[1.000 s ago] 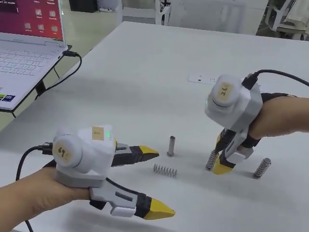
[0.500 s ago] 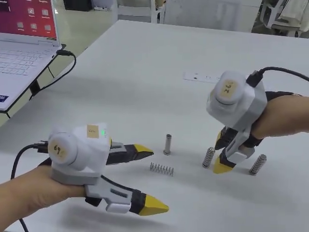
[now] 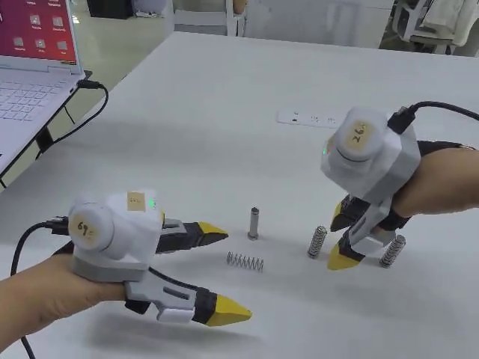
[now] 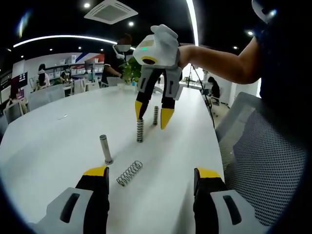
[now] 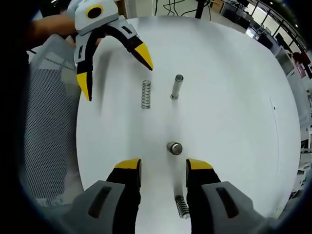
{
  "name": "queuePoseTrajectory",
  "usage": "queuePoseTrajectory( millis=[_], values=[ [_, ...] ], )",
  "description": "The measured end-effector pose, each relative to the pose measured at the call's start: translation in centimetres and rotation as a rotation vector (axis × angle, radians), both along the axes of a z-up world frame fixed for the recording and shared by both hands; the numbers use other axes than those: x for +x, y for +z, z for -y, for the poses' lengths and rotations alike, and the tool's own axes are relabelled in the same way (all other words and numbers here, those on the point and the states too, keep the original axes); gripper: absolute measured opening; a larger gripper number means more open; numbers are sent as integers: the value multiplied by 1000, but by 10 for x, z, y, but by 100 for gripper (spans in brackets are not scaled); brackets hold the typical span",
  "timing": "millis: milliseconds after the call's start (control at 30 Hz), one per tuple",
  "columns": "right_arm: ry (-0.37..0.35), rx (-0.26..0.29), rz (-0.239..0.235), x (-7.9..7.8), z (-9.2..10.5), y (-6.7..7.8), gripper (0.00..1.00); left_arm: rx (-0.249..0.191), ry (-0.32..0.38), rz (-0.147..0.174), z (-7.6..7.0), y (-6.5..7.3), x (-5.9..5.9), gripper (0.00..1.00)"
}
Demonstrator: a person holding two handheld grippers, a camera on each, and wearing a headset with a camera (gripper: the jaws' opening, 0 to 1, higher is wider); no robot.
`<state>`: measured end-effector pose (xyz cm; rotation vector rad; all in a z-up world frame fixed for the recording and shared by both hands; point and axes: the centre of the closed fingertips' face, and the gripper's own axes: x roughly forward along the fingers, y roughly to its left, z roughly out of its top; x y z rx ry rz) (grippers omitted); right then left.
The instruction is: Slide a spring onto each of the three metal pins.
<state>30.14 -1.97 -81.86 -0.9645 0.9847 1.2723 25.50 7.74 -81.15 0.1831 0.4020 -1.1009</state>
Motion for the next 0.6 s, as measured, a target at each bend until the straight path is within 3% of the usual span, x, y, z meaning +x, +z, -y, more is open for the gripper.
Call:
queuePoseTrajectory(
  millis=[600],
  values=[
    [-31,43,4,-9,6,7,36,33,-13,-6,-2,-8,13,61]
  ],
)
